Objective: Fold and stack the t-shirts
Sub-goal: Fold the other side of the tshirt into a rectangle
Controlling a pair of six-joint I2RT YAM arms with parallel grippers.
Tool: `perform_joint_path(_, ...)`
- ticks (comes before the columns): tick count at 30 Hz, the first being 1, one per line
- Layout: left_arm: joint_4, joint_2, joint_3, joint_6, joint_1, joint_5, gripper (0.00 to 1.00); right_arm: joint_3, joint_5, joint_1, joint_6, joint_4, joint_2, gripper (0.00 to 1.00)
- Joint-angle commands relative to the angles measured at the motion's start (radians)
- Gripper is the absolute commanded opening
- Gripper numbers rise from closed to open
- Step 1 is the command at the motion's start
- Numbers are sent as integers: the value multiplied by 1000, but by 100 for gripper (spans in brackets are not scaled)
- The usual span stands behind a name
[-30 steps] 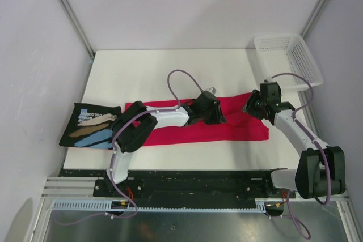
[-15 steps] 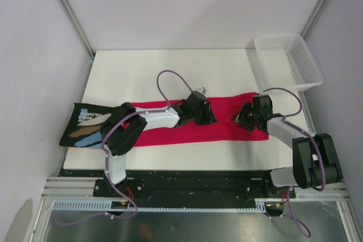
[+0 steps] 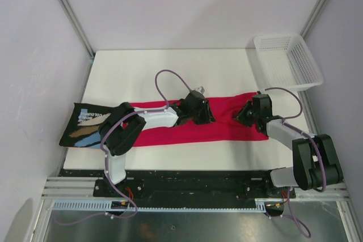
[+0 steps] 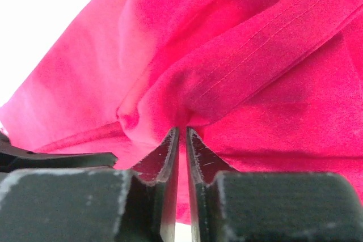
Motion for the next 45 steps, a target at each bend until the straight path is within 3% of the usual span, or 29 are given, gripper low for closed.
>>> perform_joint_path(1,31,-39,1,27,5,17,39,1,1,8,37,44,-60,9)
perform_joint_path(9,53,-14,9,25,-7,47,39,13,26,12,71,-80,-143,0)
perform_joint_path(11,59,-10,4,19,-11,49,39,13,32,15,58,-112,-154,7)
perform_joint_path(16,66,-14,-2,17,-15,51,39,-9,56,36,11,-138,-151,35)
perform_joint_path(25,68,-22,0,21,-12,51,39,-70,75,51,-38,-40,-105,58)
perform_joint_path(32,68,-32,-10,25,-7,47,39,-95,66,52,-49,108,-52,61)
perform_joint_path(45,61,-35,-17,30,9,49,39,-96,90,52,-38,134,-97,60)
